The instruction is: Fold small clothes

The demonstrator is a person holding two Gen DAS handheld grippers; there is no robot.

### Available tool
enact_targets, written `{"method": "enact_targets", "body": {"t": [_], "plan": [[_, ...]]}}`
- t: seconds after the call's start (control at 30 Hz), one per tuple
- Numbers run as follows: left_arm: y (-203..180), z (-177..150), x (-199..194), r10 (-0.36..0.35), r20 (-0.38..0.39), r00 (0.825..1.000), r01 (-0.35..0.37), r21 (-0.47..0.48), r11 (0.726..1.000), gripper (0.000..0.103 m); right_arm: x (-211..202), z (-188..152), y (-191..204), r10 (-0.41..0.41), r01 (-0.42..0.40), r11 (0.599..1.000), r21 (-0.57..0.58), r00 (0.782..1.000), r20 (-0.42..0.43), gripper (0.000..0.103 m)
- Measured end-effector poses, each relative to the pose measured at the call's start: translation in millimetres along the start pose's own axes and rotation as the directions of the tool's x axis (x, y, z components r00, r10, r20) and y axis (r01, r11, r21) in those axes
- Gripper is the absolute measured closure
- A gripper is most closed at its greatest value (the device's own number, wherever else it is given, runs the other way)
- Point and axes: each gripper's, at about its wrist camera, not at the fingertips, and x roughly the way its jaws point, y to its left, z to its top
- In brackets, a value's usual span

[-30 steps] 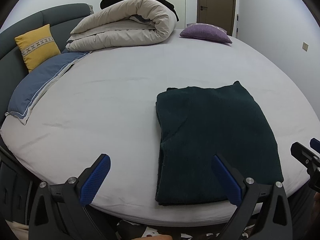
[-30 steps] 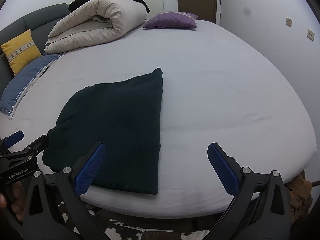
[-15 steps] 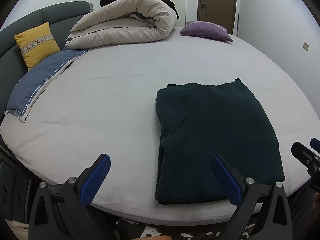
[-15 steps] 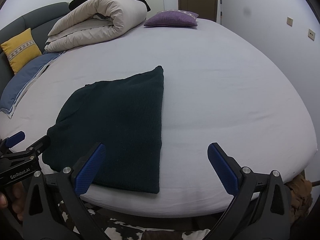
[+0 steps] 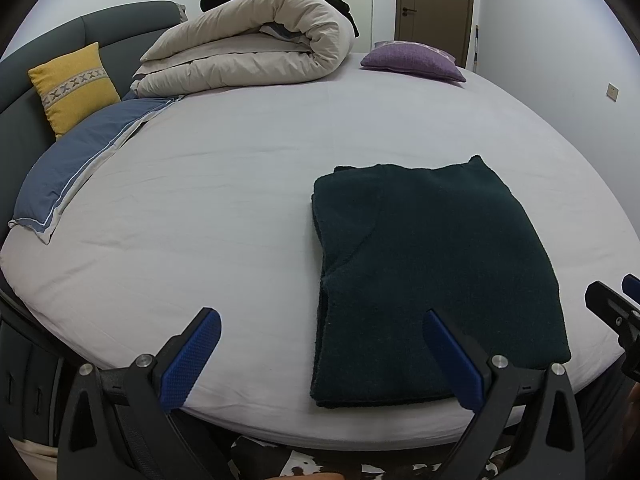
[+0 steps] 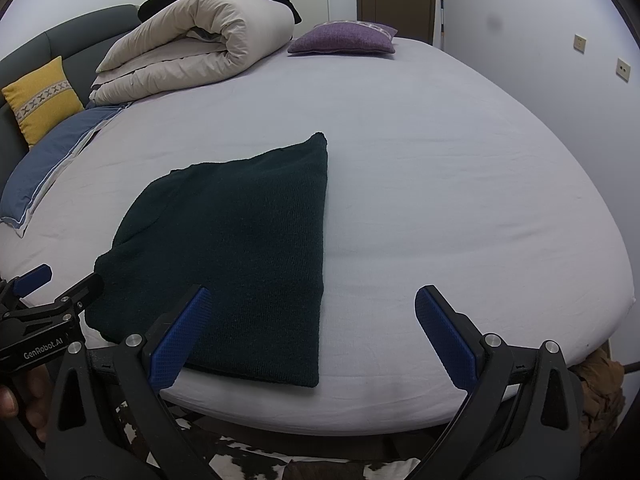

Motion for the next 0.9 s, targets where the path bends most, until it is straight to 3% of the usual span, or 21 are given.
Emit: {"method": "enact_targets", "body": {"t": [0.9], "plan": [[1.2, -1.1, 1.1, -0.002, 0.000, 1.000, 0.002, 0.000, 1.000, 0.000, -1.0, -1.5, 3.6, -0.003, 0.003, 1.000, 0.002, 1.000, 0.000, 0.000]]}}
